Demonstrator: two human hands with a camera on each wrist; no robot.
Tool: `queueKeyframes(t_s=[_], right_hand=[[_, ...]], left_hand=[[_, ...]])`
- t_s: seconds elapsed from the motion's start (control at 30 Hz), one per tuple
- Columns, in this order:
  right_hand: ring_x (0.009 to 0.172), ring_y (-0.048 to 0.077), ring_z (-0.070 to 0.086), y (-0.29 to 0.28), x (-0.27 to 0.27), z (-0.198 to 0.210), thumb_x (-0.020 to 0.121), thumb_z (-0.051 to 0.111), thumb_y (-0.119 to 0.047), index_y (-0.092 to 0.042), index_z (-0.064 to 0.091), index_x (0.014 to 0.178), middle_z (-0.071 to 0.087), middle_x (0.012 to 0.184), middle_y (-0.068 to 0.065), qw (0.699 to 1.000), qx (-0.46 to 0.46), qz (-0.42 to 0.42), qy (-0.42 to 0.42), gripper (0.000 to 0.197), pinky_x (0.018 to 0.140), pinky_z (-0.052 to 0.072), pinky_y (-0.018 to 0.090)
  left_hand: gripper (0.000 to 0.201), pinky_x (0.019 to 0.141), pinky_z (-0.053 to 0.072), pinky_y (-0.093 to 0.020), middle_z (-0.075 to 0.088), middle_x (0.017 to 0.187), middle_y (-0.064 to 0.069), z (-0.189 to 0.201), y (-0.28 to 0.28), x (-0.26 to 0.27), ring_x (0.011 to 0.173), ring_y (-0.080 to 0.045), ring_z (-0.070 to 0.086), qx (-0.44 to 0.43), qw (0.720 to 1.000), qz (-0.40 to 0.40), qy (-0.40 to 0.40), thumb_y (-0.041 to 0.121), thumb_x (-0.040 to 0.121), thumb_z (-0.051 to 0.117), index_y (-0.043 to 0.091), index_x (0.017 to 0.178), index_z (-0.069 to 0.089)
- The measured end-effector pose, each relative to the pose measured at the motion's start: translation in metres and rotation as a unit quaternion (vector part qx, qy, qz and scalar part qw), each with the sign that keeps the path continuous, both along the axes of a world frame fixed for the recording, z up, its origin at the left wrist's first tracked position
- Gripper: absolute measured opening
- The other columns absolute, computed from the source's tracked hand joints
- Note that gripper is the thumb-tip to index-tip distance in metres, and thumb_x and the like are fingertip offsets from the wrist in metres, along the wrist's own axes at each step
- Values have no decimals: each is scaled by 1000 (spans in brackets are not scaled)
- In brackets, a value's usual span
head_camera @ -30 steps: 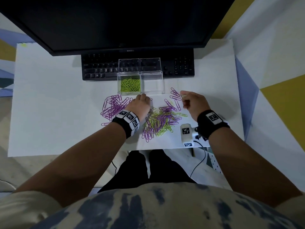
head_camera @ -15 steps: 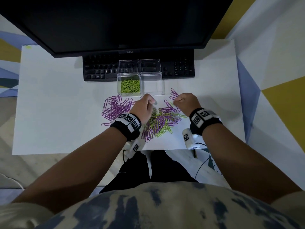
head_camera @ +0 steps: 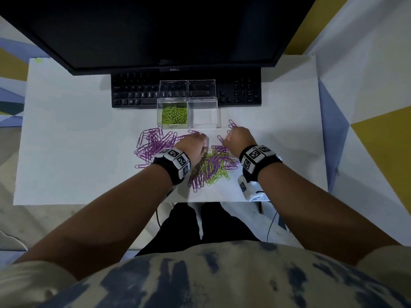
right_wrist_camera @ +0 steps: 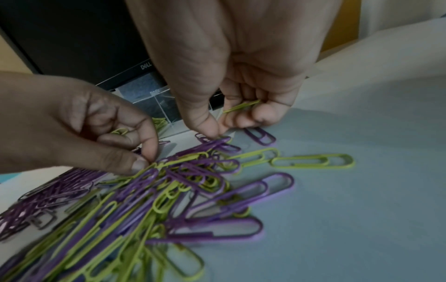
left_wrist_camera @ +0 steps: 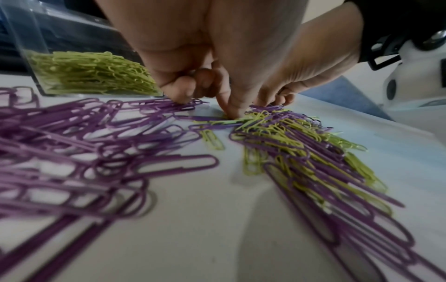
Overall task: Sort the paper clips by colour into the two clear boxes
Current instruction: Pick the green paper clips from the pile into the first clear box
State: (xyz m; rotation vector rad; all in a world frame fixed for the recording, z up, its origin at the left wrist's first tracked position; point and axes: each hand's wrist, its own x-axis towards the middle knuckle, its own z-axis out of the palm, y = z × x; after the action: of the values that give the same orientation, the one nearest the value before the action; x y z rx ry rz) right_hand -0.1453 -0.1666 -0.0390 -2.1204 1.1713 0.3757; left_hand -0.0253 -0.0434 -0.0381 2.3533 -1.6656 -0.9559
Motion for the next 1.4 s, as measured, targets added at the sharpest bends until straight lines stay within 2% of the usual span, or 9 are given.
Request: queueKeyframes(t_s=[0.13,0.23,0.33,0.53,0.7,0.87,1.07,1.17,1.4], right_hand=[[72,28,54,3,4,2,81,59,-13,-6,43,57,47,61,9,1000,13,14,10,30,67,48,33],[78,34,60,2,-2,5,83,58,-12,5,57,66,62,73,21,1000,21,1,-18,24,78,53,40],[89,37,61,-2,-13,3,82,56,-8,8,64,85,66,93,23,998,-1,-31,-52,19,80,52,40],[96,29,58,3,-21,-3,86,58,-15,-2,64,92,61,105,14,997,-15,-24,-75,15,83,45,32],[99,34,57,5,-18,-3,90,50,-10,3,64,96,60,106,21,996,-64,16,-54,20,83,44,34],[97,31,58,3,-26,-3,87,55,-8,-1,65,97,60,107,18,995,-60,-2,-85,16,80,43,31],[95,35,58,8,-22,-2,88,53,-9,4,65,94,60,103,21,995,-79,28,-58,19,79,46,36],[95,35,59,9,-18,1,84,55,-7,5,65,93,62,102,21,998,-53,-5,-44,18,79,47,35],[83,26,59,1,-19,7,84,61,-15,-1,62,88,64,89,13,991,29,-95,-94,15,71,42,27]], left_hand=[[11,84,44,-30,60,104,-6,5,-5,2,94,-20,56,29,999,2,17,13,93,48,9,100,55],[13,83,46,-29,65,102,-8,6,-6,3,95,-24,61,44,998,23,44,16,92,52,8,100,58],[10,74,48,-28,63,94,-5,6,-5,2,86,-21,62,25,993,73,84,19,92,52,9,95,52],[2,55,31,-19,47,82,6,21,-5,-2,69,-11,46,-60,973,173,139,12,95,45,12,97,45],[23,44,33,-16,54,75,10,16,-7,-6,50,-7,41,-50,949,222,217,10,97,37,15,104,58],[17,62,46,-26,58,92,2,12,-9,-3,71,-17,57,-38,977,176,110,16,100,36,16,91,51],[19,67,46,-26,58,90,2,7,-7,-6,76,-16,58,-19,998,56,33,9,93,45,14,110,50],[18,65,36,-24,53,85,3,8,-9,-6,76,-17,55,-18,1000,21,0,7,92,43,15,107,51],[20,72,43,-33,56,108,-11,8,-10,-5,92,-30,58,11,1000,8,-5,17,94,44,8,112,46]])
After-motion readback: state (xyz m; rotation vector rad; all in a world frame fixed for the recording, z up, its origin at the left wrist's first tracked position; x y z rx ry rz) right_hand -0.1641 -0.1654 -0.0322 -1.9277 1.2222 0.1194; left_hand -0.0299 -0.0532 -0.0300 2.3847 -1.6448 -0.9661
